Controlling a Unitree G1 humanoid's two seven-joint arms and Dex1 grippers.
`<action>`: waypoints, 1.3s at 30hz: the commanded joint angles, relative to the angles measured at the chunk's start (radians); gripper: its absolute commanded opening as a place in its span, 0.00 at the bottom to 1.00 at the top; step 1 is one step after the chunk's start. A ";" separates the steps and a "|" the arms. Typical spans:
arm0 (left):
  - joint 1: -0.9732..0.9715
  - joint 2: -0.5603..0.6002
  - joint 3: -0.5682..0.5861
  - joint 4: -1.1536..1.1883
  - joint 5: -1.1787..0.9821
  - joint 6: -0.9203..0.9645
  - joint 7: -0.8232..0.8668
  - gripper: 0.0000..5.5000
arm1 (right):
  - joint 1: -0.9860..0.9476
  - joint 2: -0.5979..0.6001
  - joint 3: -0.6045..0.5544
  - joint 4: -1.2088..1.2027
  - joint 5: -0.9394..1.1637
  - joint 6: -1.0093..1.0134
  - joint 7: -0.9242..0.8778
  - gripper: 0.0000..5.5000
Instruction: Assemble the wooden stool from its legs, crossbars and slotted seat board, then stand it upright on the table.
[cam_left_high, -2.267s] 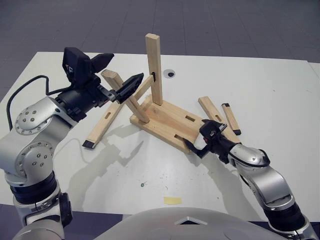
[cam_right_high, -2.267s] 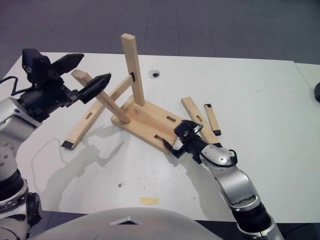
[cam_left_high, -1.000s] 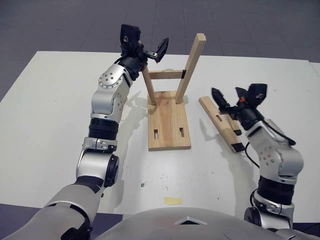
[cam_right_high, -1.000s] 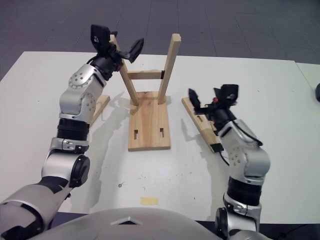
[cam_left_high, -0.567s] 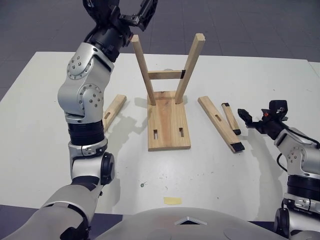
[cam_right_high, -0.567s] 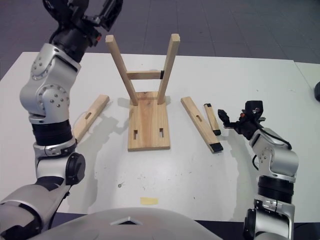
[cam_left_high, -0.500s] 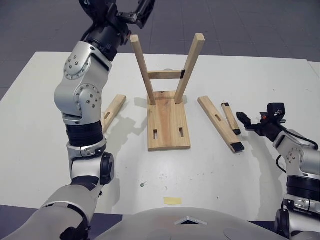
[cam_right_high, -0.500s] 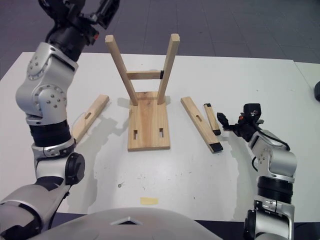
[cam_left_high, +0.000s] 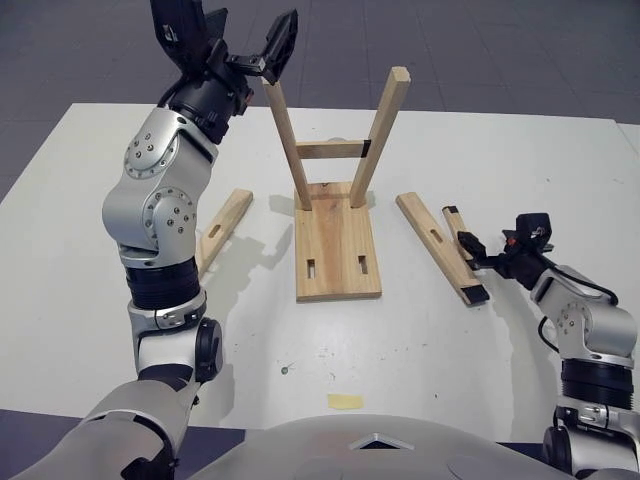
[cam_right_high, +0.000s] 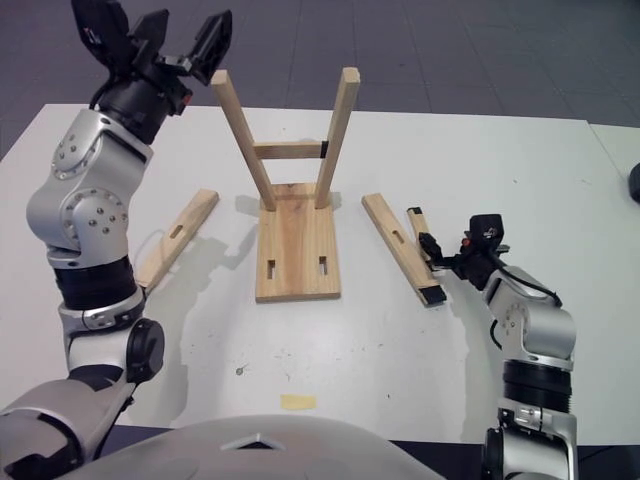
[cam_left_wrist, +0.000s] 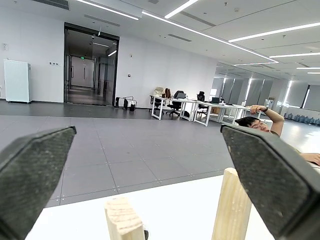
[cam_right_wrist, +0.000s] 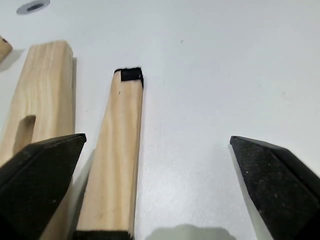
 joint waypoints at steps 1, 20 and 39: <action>0.026 0.014 -0.013 0.006 0.024 0.012 0.006 0.98 | 0.046 -0.025 0.070 -0.003 -0.049 0.057 -0.001 0.98; 0.092 0.012 -0.038 -0.018 0.064 0.017 0.022 0.98 | 0.123 -0.080 0.169 -0.015 -0.097 0.085 0.044 0.47; -0.010 0.094 0.102 -0.028 -0.022 0.042 -0.001 0.98 | -0.015 0.056 0.043 0.008 -0.149 -0.253 -0.165 0.24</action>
